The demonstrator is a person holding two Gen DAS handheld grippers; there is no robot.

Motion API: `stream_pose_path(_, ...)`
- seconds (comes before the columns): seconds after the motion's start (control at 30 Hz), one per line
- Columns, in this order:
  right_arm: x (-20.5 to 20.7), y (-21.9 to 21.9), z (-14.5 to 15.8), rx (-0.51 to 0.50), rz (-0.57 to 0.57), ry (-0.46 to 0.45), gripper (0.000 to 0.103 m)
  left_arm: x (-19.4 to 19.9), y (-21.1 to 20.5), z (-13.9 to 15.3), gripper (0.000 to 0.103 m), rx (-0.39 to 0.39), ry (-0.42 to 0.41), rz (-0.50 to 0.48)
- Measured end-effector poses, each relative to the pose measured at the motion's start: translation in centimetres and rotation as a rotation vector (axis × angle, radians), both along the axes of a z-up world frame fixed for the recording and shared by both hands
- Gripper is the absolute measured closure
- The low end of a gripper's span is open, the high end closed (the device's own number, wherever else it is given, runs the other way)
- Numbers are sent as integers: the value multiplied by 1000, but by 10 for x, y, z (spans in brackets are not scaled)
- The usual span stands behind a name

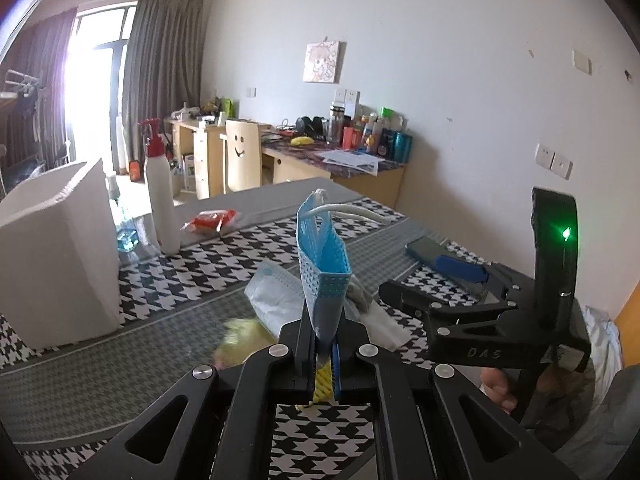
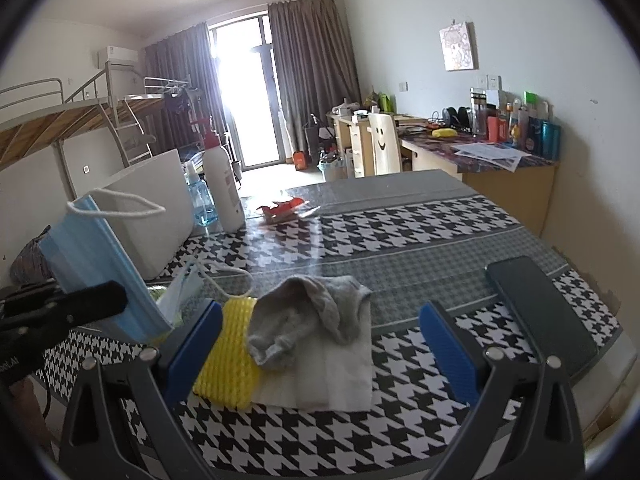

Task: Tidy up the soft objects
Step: 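Grasp the grey sock with the right tool and lift it while the left tool holds the mask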

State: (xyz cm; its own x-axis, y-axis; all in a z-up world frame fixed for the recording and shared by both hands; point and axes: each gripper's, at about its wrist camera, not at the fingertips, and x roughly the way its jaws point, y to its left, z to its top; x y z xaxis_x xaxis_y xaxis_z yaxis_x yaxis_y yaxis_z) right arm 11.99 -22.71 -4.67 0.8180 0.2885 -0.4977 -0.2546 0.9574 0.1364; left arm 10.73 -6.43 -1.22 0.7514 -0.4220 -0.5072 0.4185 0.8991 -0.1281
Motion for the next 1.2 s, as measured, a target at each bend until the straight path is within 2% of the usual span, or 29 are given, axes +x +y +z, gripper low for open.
stream_pose_path(0.43,17,14,-1,-27,21,29,3,5,20,8,97,-8,-27,71)
stream_pose_path(0.77,35,24,-9,-69,32,77,3,8,27,9,97,-26,-18,59)
stream_pose_path(0.97,51,30,-21,-80,54,156,15,14,28,2,97,-21,3,65)
stream_pose_path(1.03,54,32,-25,-82,67,176,24,15,28,0,97,-14,9,67)
stream_pose_path(1.17,60,30,-30,-65,62,210,32,19,30,-4,97,-7,20,75)
stream_pose_path(1.2,61,30,-31,-65,59,220,38,20,31,-5,97,-7,23,78)
